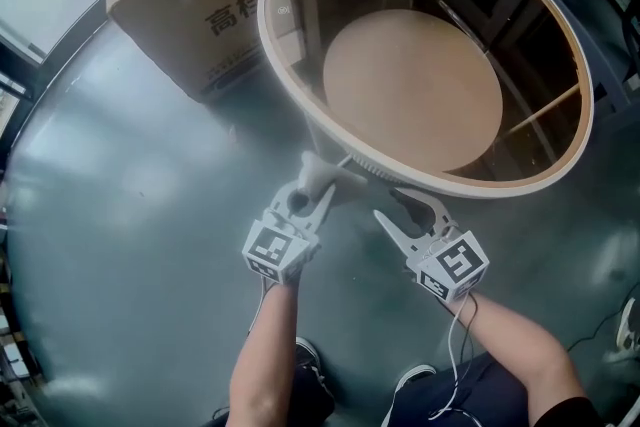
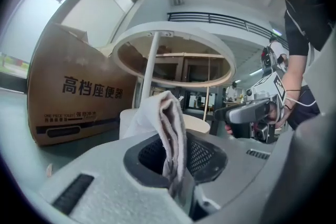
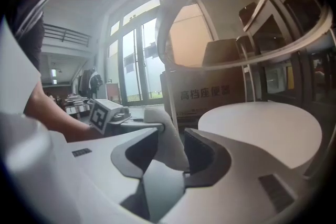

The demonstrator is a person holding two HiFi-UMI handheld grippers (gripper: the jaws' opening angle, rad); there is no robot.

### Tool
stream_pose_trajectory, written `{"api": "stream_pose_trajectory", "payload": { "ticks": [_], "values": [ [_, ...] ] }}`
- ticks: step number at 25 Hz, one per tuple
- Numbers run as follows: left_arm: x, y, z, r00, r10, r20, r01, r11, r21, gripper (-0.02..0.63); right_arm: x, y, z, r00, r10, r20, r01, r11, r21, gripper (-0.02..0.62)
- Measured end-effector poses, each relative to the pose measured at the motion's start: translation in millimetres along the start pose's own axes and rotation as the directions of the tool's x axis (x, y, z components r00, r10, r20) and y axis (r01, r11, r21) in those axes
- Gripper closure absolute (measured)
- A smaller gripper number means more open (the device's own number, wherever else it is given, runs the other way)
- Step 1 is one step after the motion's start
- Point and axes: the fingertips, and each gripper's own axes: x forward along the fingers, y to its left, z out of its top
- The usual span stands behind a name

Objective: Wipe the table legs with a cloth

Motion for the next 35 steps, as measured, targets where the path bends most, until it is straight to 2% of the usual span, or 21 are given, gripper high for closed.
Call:
{"api": "stream_pose_trajectory", "payload": {
  "ticks": [2,6,9,11,14,20,25,31,35],
  "values": [
    [-1.8,1.2,8.6,0.999,0.024,0.022,-0.024,1.000,0.019,0.558,19.4,0.1,7.7,0.999,-0.040,0.036,0.040,0.999,-0.009,0.466],
    [-3.6,14.2,55.3,0.996,0.032,0.082,-0.040,0.995,0.089,0.558,54.0,13.4,47.2,0.990,-0.042,0.138,0.060,0.990,-0.129,0.465],
    [2.2,19.9,77.0,0.995,0.030,0.095,-0.044,0.988,0.145,0.558,69.1,7.3,67.8,0.980,-0.046,0.191,0.068,0.992,-0.109,0.466],
    [7.3,18.1,74.3,0.995,0.019,0.096,-0.032,0.989,0.142,0.558,70.0,-1.4,68.2,0.978,-0.061,0.200,0.079,0.994,-0.079,0.465],
    [9.5,18.6,51.0,0.997,0.002,0.081,-0.011,0.993,0.114,0.558,71.6,-11.2,60.7,0.978,-0.084,0.192,0.097,0.993,-0.060,0.465],
    [20.3,36.6,-25.4,1.000,-0.009,-0.017,0.009,1.000,0.007,0.558,77.7,-28.5,41.4,0.976,-0.128,0.177,0.135,0.990,-0.032,0.466],
    [38.5,36.2,-85.9,0.994,-0.037,-0.105,0.036,0.999,-0.015,0.560,64.6,-41.4,7.3,0.975,-0.168,0.148,0.170,0.985,-0.002,0.465],
    [50.6,41.6,-144.6,0.980,-0.027,-0.199,0.001,0.992,-0.129,0.560,46.1,-54.0,-22.6,0.973,-0.205,0.110,0.205,0.979,0.013,0.465],
    [54.6,41.5,-163.2,0.964,-0.011,-0.267,-0.046,0.977,-0.206,0.558,30.6,-62.0,-26.8,0.967,-0.231,0.104,0.231,0.973,0.009,0.466]
  ]
}}
